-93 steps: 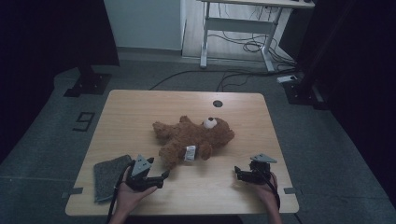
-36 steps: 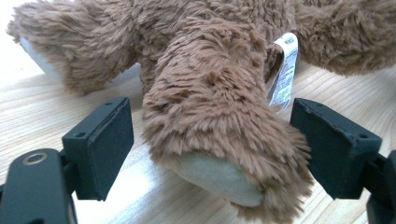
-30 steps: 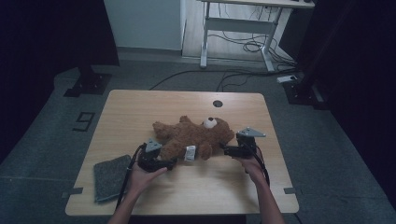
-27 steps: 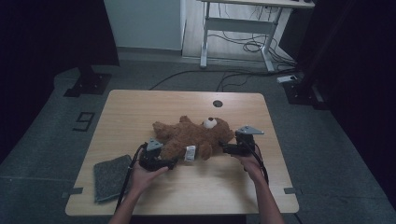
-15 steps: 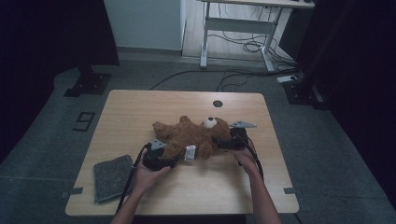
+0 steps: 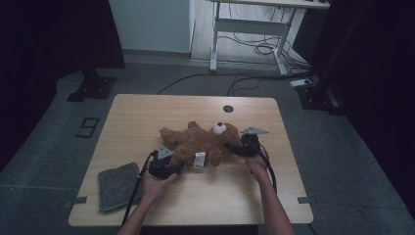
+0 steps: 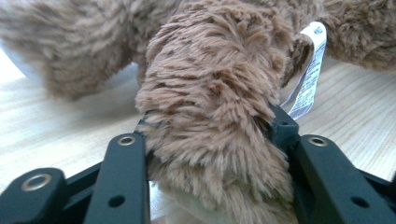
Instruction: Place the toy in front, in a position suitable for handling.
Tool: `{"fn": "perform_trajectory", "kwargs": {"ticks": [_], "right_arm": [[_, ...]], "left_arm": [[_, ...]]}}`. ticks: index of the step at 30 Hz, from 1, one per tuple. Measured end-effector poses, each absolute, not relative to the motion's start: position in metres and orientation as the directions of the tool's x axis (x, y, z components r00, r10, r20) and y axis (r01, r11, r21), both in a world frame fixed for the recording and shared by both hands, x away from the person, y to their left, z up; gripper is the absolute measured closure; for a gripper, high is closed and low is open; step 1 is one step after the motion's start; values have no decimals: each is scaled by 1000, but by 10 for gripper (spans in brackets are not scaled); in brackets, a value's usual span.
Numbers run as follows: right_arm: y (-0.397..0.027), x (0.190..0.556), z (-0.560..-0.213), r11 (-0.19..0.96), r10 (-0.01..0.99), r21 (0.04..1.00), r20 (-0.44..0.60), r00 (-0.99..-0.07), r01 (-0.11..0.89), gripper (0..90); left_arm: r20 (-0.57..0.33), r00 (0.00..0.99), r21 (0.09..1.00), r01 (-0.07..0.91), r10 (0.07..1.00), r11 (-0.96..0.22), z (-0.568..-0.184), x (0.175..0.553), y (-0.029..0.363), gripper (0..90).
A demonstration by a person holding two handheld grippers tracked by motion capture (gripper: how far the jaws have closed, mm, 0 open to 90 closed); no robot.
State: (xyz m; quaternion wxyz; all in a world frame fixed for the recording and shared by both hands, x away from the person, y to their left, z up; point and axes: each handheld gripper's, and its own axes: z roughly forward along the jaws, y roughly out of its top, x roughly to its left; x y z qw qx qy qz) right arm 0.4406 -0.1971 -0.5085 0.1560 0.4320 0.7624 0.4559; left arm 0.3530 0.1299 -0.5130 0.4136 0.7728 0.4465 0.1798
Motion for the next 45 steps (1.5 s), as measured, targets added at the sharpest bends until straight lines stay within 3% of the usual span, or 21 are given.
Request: {"fn": "perform_trajectory", "kwargs": {"ticks": [11,26,45], "right_arm": [[-203,427,-489,202,812,894,75,-579,399,563],[-221,399,-482,141,816,917,107,-569,374,565],[-227,349,-479,106,833,921,123,-539,375,565]], "left_arm": [[-67,566,821,499,822,-276,-497,351,132,615],[-16,597,843,439,802,-310,-477,343,126,618],[-30,641,838,435,767,-330,-466,332,127,616]]}}
